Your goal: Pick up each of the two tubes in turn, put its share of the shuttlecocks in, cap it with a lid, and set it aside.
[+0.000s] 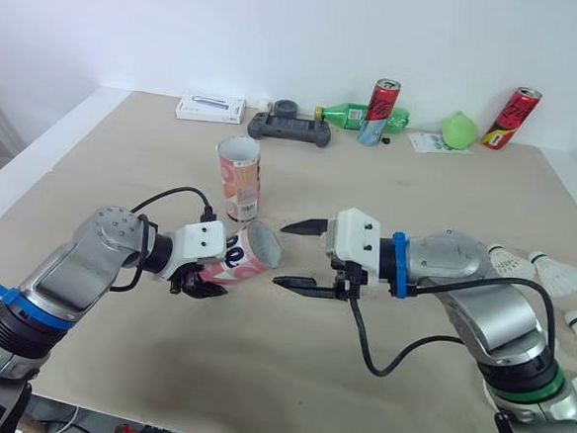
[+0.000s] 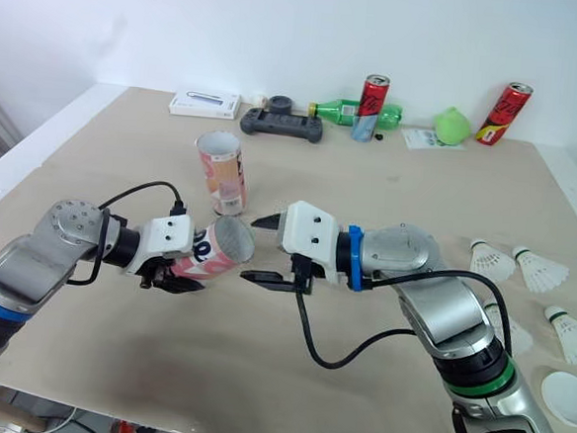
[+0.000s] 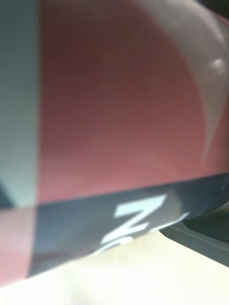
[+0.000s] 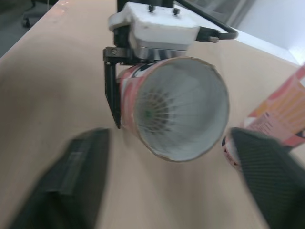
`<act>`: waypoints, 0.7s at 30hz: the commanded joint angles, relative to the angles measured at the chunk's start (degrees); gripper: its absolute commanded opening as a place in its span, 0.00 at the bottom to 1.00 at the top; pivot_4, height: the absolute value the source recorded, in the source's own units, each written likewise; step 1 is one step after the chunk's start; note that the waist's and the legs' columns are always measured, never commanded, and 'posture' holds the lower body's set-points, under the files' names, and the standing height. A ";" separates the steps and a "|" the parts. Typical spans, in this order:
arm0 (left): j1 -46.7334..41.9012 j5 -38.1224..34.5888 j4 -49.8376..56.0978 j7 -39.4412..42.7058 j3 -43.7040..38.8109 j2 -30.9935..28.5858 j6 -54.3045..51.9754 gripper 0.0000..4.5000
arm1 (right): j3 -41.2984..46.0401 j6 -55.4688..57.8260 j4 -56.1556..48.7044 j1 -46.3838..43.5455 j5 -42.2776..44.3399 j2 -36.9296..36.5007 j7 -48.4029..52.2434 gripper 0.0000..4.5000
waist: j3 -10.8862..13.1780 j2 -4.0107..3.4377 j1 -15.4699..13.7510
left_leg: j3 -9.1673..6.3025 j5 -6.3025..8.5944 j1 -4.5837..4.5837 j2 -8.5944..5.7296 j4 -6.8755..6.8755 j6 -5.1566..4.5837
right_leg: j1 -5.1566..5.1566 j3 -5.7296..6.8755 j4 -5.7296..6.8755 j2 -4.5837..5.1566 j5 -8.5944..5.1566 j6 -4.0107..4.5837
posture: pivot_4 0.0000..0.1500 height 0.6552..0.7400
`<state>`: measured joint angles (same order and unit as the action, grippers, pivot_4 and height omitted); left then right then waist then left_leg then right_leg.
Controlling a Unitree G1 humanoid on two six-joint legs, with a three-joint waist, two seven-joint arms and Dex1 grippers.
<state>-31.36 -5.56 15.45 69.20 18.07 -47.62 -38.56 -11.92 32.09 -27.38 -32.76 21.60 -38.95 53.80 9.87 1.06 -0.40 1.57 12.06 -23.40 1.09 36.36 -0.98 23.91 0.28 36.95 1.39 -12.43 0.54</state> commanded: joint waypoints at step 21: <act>-11.24 -2.64 -8.31 3.42 6.73 8.12 -0.17 0.56 | 37.77 -16.47 -26.17 69.60 -18.22 29.44 -39.87 0.99 | 0.08 0.19 0.52 | -0.17 0.03 -0.80 0.31 0.07 0.14 | 0.87 0.06 0.34 -0.47 -0.18 -0.17 | 1.00 1.00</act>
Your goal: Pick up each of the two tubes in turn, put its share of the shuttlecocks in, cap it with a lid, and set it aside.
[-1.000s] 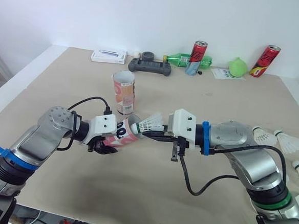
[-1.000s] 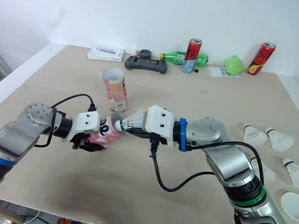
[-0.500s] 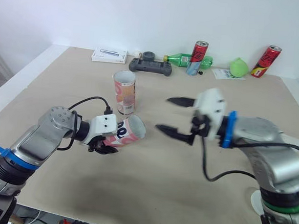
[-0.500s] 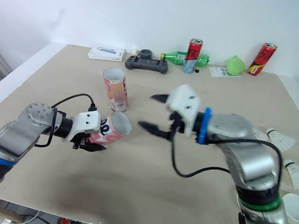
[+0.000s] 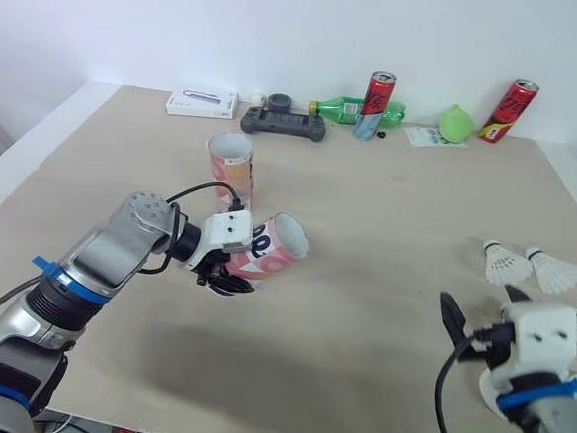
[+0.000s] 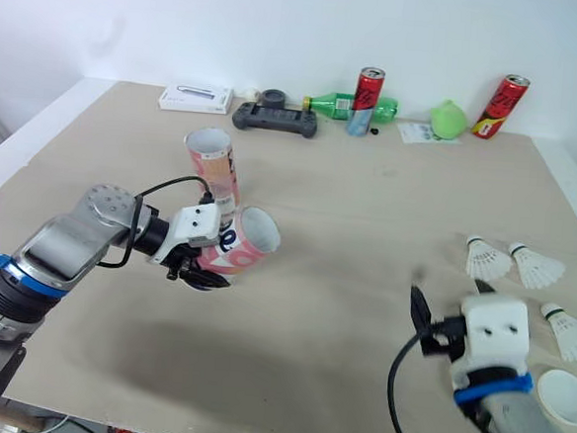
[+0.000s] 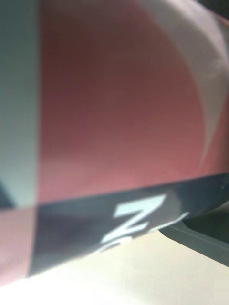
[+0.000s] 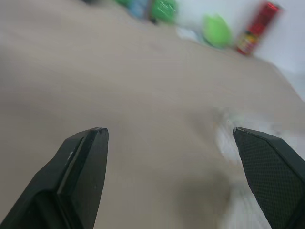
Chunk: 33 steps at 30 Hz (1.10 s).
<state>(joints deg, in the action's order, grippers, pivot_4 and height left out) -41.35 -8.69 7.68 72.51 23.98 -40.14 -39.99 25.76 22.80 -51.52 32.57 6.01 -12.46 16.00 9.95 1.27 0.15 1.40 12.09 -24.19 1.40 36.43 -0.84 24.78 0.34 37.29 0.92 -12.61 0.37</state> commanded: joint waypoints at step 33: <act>0.52 2.53 0.26 -0.58 1.52 -0.06 2.16 0.56 | 0.97 9.83 20.88 -20.24 -5.01 4.25 -15.16 0.64 | -0.11 -0.18 -0.26 | -0.04 -0.24 0.22 -0.11 0.05 0.15 | -0.41 -0.01 -0.06 0.05 0.12 0.36 | 1.00 1.00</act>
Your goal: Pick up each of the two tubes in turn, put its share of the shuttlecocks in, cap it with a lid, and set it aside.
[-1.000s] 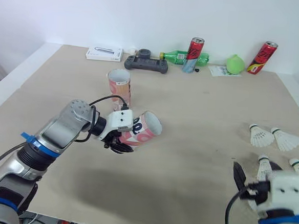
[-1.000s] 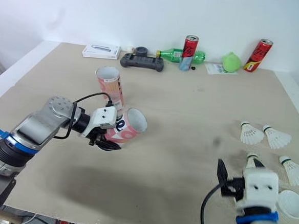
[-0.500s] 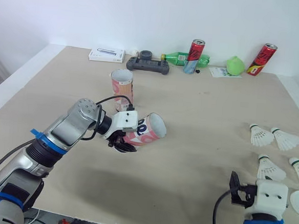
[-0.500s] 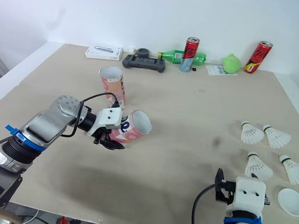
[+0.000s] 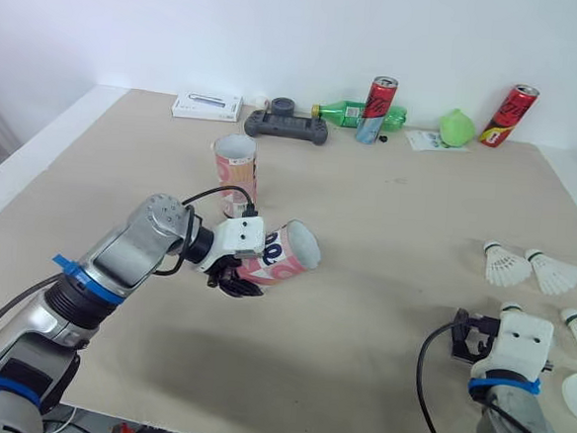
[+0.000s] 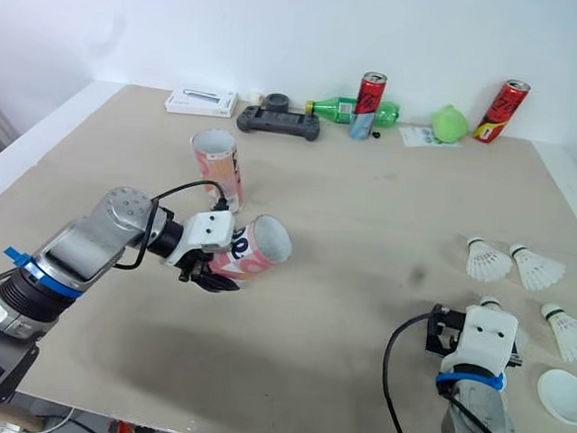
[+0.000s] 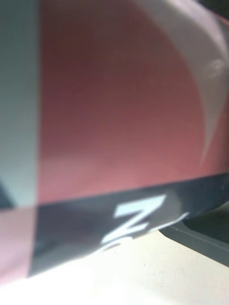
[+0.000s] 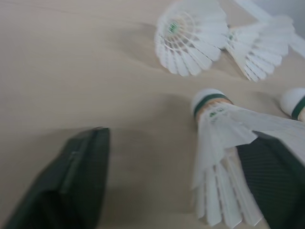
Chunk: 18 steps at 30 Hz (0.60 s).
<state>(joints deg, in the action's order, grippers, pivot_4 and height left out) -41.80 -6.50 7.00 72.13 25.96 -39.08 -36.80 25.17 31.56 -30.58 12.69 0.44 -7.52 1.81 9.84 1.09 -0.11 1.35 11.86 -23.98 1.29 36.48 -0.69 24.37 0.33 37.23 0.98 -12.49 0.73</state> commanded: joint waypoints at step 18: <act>0.83 -0.14 1.24 -0.42 -0.66 -1.49 -1.64 0.56 | 2.38 -5.12 -1.92 2.20 3.07 -2.81 1.36 0.01 | 0.00 0.00 0.03 | 0.03 0.00 0.07 0.15 -0.02 -0.01 | -0.02 -0.11 0.04 -0.27 0.01 0.05 | 1.00 1.00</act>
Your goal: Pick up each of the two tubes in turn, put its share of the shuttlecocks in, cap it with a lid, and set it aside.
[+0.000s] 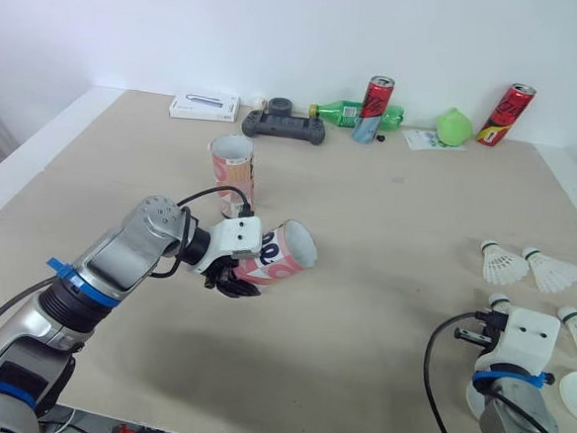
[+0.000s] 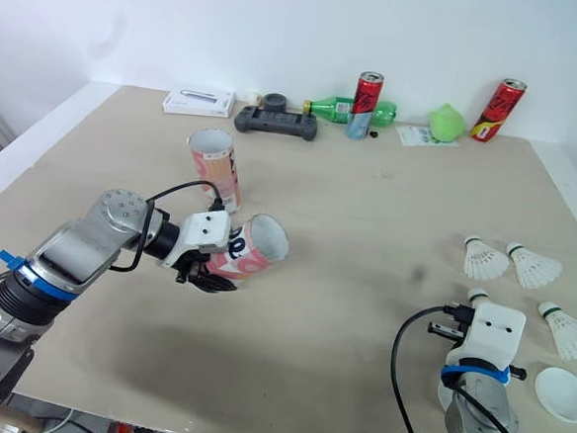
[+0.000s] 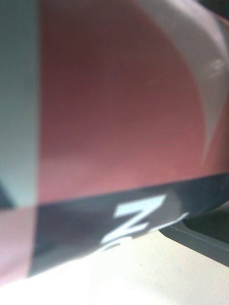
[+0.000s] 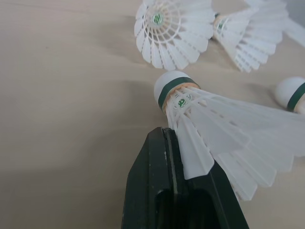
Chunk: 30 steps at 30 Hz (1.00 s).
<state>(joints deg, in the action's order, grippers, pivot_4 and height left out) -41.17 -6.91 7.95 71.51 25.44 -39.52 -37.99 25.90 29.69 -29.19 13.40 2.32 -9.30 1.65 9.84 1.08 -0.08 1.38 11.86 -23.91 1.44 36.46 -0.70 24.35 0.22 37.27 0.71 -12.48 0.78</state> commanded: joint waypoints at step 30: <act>0.80 1.30 -4.18 -0.16 0.59 1.69 0.76 0.56 | -30.12 -0.82 -7.06 -39.36 21.32 -43.40 50.26 0.01 | 0.12 0.16 1.00 | -0.50 0.04 0.62 -0.25 0.00 -0.06 | -0.86 -0.31 -0.26 -0.18 -0.05 0.03 | 1.00 1.00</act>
<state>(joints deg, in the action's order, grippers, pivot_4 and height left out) -41.44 -6.76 4.27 72.28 24.82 -37.77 -36.69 -2.70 30.07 -36.69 -23.52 25.37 -53.23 51.16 9.96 1.25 0.92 0.87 11.90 -23.29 1.18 36.45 -0.76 23.49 -0.08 37.01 0.54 -12.53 0.81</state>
